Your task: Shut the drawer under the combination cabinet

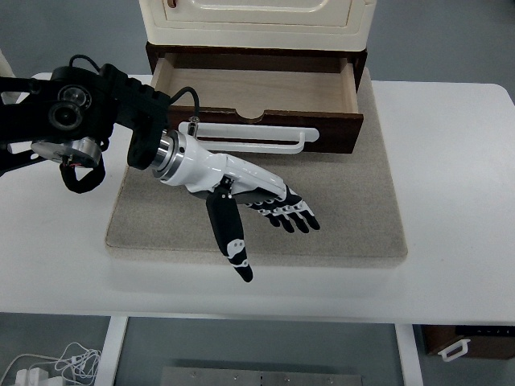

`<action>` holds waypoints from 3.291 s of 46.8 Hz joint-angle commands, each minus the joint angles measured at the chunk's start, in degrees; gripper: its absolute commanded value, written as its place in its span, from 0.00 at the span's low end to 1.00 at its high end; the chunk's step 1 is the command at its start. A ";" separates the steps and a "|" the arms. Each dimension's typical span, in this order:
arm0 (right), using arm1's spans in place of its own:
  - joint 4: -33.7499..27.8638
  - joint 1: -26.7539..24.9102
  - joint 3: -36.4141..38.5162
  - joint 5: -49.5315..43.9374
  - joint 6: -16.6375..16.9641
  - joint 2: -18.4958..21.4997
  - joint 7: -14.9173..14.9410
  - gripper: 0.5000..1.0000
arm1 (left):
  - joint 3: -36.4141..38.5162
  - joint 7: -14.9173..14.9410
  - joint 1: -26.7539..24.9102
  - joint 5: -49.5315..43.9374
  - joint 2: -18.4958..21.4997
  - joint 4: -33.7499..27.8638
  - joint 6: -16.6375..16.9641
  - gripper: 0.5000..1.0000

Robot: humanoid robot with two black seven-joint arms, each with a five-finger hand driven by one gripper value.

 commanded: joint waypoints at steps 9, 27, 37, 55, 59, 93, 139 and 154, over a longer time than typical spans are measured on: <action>0.00 0.00 0.00 0.00 -0.02 0.00 0.00 0.90 | 0.60 6.16 0.12 -0.10 -0.70 0.24 0.50 1.00; 0.00 0.00 0.00 0.00 -0.02 0.00 0.00 0.90 | 1.04 8.63 -0.49 0.95 -0.88 3.84 3.23 1.00; 0.00 0.00 0.00 0.00 0.07 0.00 0.00 0.90 | 1.13 8.63 -0.32 2.36 -2.55 8.94 3.23 1.00; 0.00 0.00 0.00 0.00 -0.02 0.00 0.00 0.90 | 1.13 8.72 -0.67 4.91 -3.43 11.23 3.23 1.00; 0.00 0.00 0.00 0.00 -0.02 0.00 0.00 0.90 | 0.78 8.72 -0.76 5.26 -3.69 12.45 3.23 1.00; 0.00 0.00 0.00 0.00 -0.02 0.00 0.00 0.90 | -2.47 8.63 -0.14 7.29 -6.42 20.98 3.67 1.00; 0.00 0.00 0.00 0.00 -0.02 0.00 0.00 0.90 | -4.05 8.10 0.03 9.13 -13.54 34.96 4.72 0.99; 0.00 0.00 0.00 0.00 -0.02 0.00 0.00 0.90 | -4.23 7.66 0.21 9.22 -13.36 35.84 4.64 0.99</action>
